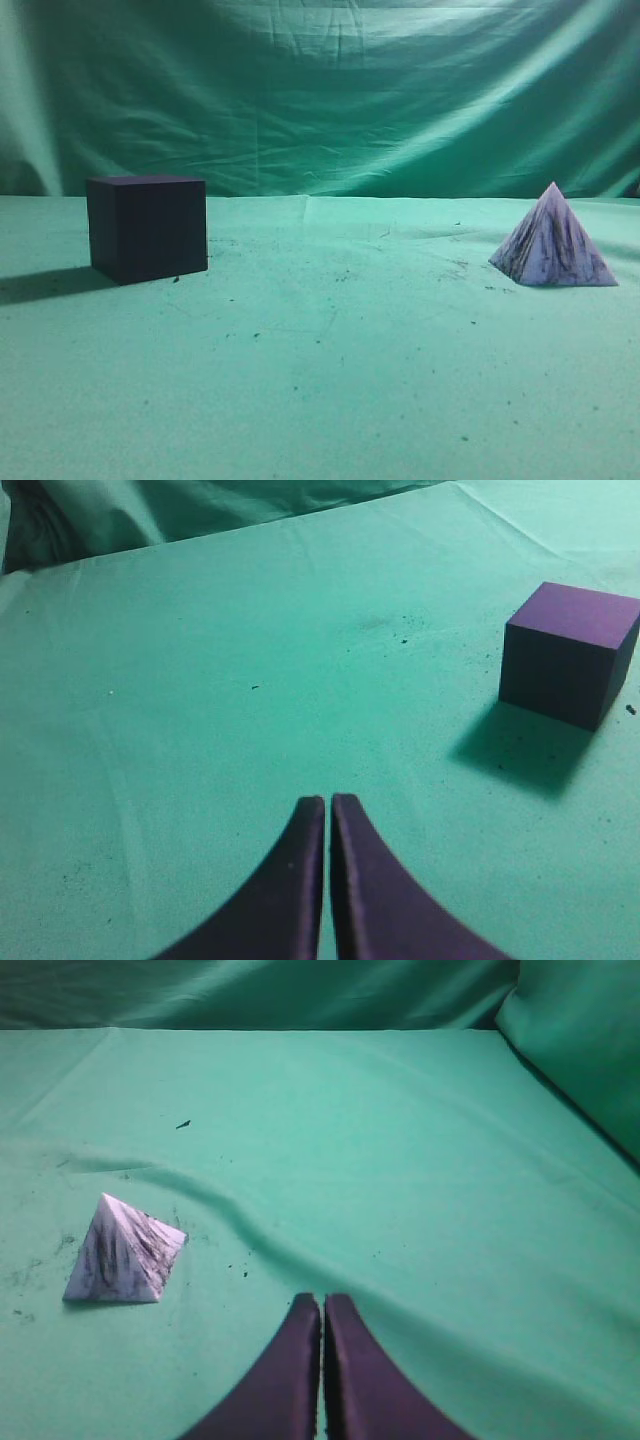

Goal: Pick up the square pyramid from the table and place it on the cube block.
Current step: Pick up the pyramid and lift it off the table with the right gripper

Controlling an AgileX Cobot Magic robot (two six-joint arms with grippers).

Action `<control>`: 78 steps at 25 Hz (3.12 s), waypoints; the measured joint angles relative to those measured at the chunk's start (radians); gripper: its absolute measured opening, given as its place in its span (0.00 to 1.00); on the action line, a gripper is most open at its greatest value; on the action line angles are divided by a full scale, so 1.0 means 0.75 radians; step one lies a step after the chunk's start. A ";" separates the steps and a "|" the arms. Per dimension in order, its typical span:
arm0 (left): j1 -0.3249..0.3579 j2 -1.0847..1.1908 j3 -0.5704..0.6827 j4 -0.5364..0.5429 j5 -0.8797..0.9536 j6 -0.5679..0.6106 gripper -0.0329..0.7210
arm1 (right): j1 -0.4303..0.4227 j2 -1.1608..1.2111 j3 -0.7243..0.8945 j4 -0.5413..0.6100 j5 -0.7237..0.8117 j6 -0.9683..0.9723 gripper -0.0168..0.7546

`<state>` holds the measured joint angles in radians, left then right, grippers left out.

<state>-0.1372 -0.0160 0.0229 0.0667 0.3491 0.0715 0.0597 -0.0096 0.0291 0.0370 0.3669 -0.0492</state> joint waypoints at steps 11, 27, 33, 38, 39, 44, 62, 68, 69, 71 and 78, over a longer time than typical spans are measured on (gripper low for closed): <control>0.000 0.000 0.000 0.000 0.003 0.000 0.04 | 0.000 0.028 -0.129 0.107 -0.382 0.018 0.02; 0.000 0.000 0.000 0.000 0.003 0.000 0.04 | 0.057 1.272 -1.074 0.245 0.698 -0.190 0.02; 0.000 0.000 0.000 0.000 0.003 0.000 0.04 | 0.388 1.622 -1.171 0.187 0.661 -0.196 0.02; 0.000 0.000 0.000 0.000 0.003 0.000 0.04 | 0.537 1.876 -1.255 0.164 0.550 -0.196 0.08; 0.000 0.000 0.000 0.000 0.003 0.000 0.04 | 0.547 1.913 -1.273 0.164 0.534 -0.196 0.08; 0.000 0.000 0.000 0.000 0.003 0.000 0.04 | 0.548 2.061 -1.356 0.151 0.506 -0.178 0.62; 0.000 0.000 0.000 0.000 0.003 0.000 0.04 | 0.550 2.401 -1.372 -0.218 0.354 0.438 0.80; 0.000 0.000 0.000 0.000 0.003 0.000 0.04 | 0.553 2.423 -1.386 -0.213 0.306 0.456 0.59; 0.000 0.000 0.000 0.000 0.003 0.000 0.04 | 0.553 2.423 -1.388 -0.213 0.309 0.467 0.59; 0.000 0.000 0.000 0.000 0.003 0.000 0.04 | 0.554 2.423 -1.394 -0.213 0.327 0.484 0.50; 0.000 0.000 0.000 0.000 0.003 0.000 0.04 | 0.554 2.431 -1.554 -0.212 0.561 0.454 0.51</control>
<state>-0.1372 -0.0160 0.0229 0.0667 0.3513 0.0715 0.4755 1.8138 -1.1364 -0.1220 0.7873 0.2914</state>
